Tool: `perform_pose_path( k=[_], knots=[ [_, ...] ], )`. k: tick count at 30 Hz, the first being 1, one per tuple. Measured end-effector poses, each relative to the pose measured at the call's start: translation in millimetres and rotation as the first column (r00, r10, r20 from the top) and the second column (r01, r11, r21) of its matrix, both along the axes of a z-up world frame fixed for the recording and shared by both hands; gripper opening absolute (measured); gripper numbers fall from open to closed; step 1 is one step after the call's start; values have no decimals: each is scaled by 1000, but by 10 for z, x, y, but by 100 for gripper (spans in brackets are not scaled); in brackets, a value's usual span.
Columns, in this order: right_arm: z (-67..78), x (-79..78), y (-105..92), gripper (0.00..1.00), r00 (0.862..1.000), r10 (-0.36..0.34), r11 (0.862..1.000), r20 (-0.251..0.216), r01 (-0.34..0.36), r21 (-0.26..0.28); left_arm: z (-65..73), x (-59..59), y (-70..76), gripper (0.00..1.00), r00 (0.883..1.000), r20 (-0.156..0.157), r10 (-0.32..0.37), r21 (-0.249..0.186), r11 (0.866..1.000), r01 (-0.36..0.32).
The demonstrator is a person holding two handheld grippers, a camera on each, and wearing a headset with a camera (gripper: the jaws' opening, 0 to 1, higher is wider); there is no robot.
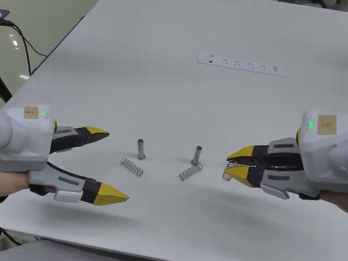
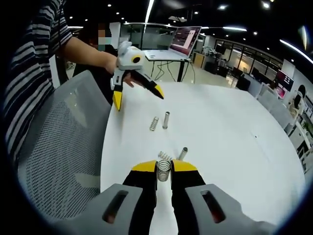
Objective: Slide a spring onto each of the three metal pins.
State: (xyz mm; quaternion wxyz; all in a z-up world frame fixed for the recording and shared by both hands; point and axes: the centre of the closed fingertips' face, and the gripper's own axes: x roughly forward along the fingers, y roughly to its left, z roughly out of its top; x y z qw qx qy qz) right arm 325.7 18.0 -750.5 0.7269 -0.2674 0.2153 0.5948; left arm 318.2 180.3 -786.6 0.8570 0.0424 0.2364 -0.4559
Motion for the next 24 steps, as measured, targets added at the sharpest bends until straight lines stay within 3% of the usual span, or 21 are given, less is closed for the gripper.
perform_pose_path(
  k=[3,8,12,16,18,20,24],
  knots=[
    [-12,3,-4,7,1000,-3,1000,-4,3,0,13,22,10,98,1000,3,21,-8,1000,-21],
    [-17,76,-68,7,999,-40,999,-5,40,5,30,69,66,98,999,15,51,-18,999,-51],
    [21,258,-204,7,991,-131,991,3,131,23,74,83,95,98,998,24,63,-31,998,-63],
    [44,468,-372,7,972,-236,971,2,236,36,78,92,127,98,997,21,78,-40,996,-78],
    [64,553,-428,7,955,-296,953,-24,297,61,74,88,141,98,996,17,83,-42,996,-83],
    [104,618,-456,7,946,-322,942,-34,324,88,88,99,158,98,995,22,96,-49,994,-94],
    [110,710,-507,7,935,-353,931,-22,354,88,90,98,168,98,995,23,101,-51,994,-99]
  ],
)
